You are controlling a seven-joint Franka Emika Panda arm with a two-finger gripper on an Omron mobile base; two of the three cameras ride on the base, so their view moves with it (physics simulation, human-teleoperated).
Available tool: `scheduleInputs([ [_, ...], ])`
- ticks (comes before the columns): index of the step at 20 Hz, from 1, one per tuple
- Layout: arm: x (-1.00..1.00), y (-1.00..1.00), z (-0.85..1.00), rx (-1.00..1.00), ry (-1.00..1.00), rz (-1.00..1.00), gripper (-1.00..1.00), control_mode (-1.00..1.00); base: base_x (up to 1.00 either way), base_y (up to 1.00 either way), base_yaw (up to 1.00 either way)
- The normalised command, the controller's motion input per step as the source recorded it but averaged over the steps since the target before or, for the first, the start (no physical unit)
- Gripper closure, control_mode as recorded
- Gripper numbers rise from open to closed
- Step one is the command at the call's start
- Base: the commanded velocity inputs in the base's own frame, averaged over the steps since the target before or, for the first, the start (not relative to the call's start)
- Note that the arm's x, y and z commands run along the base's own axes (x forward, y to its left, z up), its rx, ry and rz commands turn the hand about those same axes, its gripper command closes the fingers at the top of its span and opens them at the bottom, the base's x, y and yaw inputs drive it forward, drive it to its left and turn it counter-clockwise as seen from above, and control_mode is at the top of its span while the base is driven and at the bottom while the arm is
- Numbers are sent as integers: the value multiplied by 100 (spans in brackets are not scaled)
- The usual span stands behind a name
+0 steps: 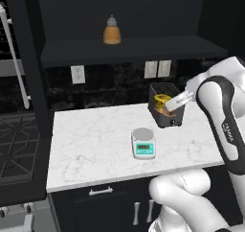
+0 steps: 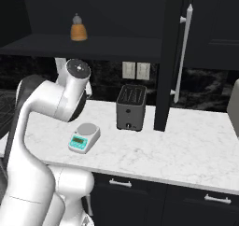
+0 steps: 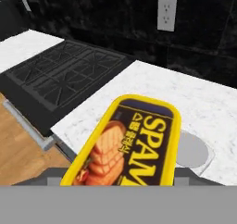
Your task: Pick the canned food and place it on the digital scale for weighing, and close the cabinet.
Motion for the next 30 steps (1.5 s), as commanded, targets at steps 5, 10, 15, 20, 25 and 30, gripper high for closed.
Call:
scheduleInputs([
  [5,8,-28,-75,4,-1,65,100,-100,0,0,0],
  [10,19,-39,-52,4,-1,54,100,-100,0,0,0],
  [15,71,0,-49,0,-1,34,100,-100,0,0,0],
  [20,80,4,-22,0,1,8,100,-100,0,0,0],
  [25,64,14,-32,-1,0,0,100,-100,0,0,0],
  [30,37,10,-50,-2,0,0,100,-100,0,0,0],
])
